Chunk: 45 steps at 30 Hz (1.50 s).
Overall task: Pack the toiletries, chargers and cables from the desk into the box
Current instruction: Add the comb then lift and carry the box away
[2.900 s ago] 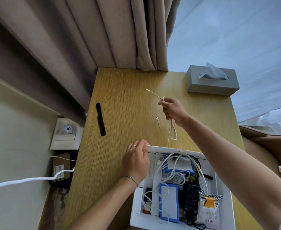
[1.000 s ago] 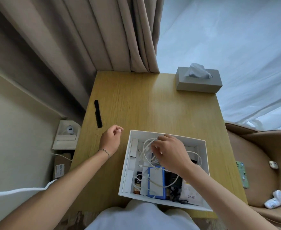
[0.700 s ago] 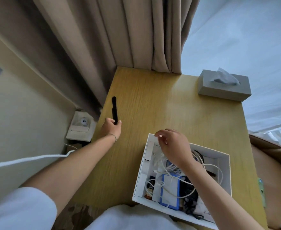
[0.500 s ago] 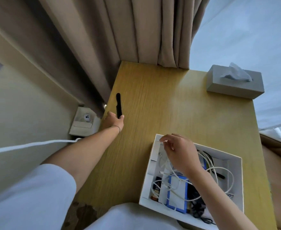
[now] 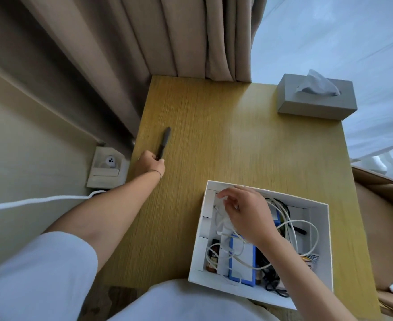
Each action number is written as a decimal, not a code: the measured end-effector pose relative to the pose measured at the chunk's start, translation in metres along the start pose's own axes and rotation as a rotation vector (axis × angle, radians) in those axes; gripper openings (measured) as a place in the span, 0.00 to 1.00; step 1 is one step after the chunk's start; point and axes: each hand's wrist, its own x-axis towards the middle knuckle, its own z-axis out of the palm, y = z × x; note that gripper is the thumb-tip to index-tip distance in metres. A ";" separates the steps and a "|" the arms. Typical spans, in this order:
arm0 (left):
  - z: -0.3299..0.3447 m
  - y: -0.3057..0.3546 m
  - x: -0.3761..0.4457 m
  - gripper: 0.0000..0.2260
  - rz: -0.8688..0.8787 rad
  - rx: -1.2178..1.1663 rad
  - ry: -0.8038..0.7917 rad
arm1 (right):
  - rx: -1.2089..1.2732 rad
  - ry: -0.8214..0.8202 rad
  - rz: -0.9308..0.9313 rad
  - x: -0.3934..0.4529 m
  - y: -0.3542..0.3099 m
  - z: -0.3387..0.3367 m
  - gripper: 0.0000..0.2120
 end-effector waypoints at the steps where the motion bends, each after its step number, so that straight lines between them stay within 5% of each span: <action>1: -0.001 -0.001 -0.006 0.08 0.028 -0.033 -0.006 | 0.007 0.009 0.001 -0.001 0.002 -0.002 0.12; 8: -0.030 0.004 -0.094 0.08 0.389 -0.317 -0.066 | -0.010 0.041 -0.032 -0.012 0.015 -0.016 0.12; 16: -0.087 -0.001 -0.200 0.08 0.416 -0.525 -0.231 | 0.074 0.072 -0.062 -0.033 0.030 -0.029 0.12; 30: -0.034 -0.016 -0.284 0.11 0.585 0.179 -0.227 | 0.080 0.058 -0.082 -0.069 0.056 -0.039 0.12; 45: 0.009 -0.009 -0.279 0.08 0.535 0.483 -0.209 | -0.016 0.049 -0.089 -0.089 0.075 -0.052 0.12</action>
